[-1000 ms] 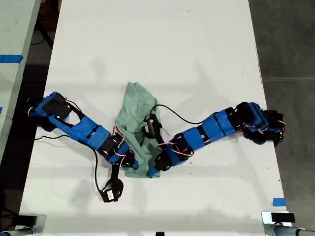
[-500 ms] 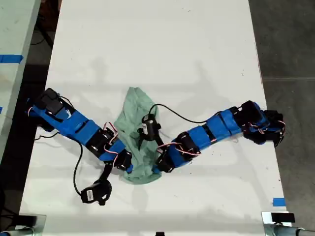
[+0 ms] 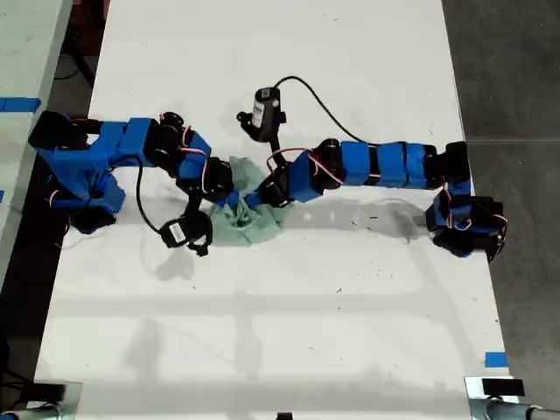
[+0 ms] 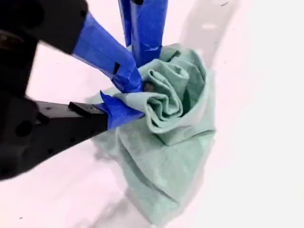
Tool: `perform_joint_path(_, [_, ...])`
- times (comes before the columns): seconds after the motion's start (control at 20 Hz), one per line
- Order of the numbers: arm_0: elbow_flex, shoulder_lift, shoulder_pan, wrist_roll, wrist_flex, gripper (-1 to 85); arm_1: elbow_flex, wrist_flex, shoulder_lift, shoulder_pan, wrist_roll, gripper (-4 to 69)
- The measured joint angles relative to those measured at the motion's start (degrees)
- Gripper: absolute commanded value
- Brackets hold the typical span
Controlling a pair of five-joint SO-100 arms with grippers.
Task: Fold t shirt
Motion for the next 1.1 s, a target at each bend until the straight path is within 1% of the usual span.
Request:
perform_joint_path(0.1, [5.9, 3.9, -7.2, 3.4, 0.0, -0.3, 0.0, 0.0, 0.0, 4.7, -1.8, 2.1])
perform_joint_path(0.25, [13.2, 7.4, -16.1, 8.0, -0.5, -0.3, 0.3, 2.5, 0.0, 10.8, -3.4, 2.1])
perform_joint_path(0.35, [17.8, 7.6, -20.7, 11.1, -2.9, -0.3, 4.0, 3.3, 0.0, 14.4, -4.1, 2.1])
perform_joint_path(0.5, [22.0, 1.9, -22.1, 13.0, -6.7, -0.3, 13.0, 2.9, 0.0, 18.0, -4.0, 2.1])
perform_joint_path(0.55, [22.0, -1.0, -22.1, 13.4, -7.0, -0.3, 15.8, 1.0, 0.0, 18.2, -4.0, 2.0])
perform_joint_path(0.6, [21.8, -3.4, -22.0, 13.3, -7.6, 1.5, 17.1, 0.3, 0.0, 18.2, -3.9, 2.5])
perform_joint_path(0.65, [21.8, -5.4, -22.0, 13.4, -7.8, 19.0, 17.3, -0.1, -0.1, 18.2, -3.7, 20.8])
perform_joint_path(0.7, [21.8, -6.4, -22.0, 13.6, -7.8, 28.9, 17.4, -0.2, 0.0, 18.2, -3.3, 37.3])
perform_joint_path(0.75, [21.8, -6.6, -22.0, 14.3, -7.5, 33.1, 17.5, 0.8, 0.0, 18.3, -3.3, 39.1])
perform_joint_path(0.8, [21.5, -6.6, -22.0, 15.5, -5.6, 33.8, 17.6, 1.0, -0.1, 18.3, -3.4, 37.6])
perform_joint_path(0.85, [20.2, -6.7, -22.0, 16.5, -4.0, 33.6, 17.5, 1.8, -0.1, 18.4, -3.9, 37.3])
perform_joint_path(0.9, [18.2, -6.7, -22.1, 17.3, -0.4, 33.0, 16.4, 3.9, -0.1, 18.4, -4.1, 36.7])
perform_joint_path(0.95, [17.1, -6.2, -22.6, 18.4, 1.2, 32.0, 14.7, 6.3, -0.1, 18.4, -4.3, 35.8])
perform_joint_path(1.05, [17.1, -0.7, -24.9, 19.2, 3.4, 29.2, 11.0, 11.2, 0.6, 18.4, -4.5, 33.9])
perform_joint_path(1.1, [17.1, 4.0, -26.5, 19.5, 3.0, 27.5, 10.9, 13.6, 2.5, 18.5, -4.5, 33.0])
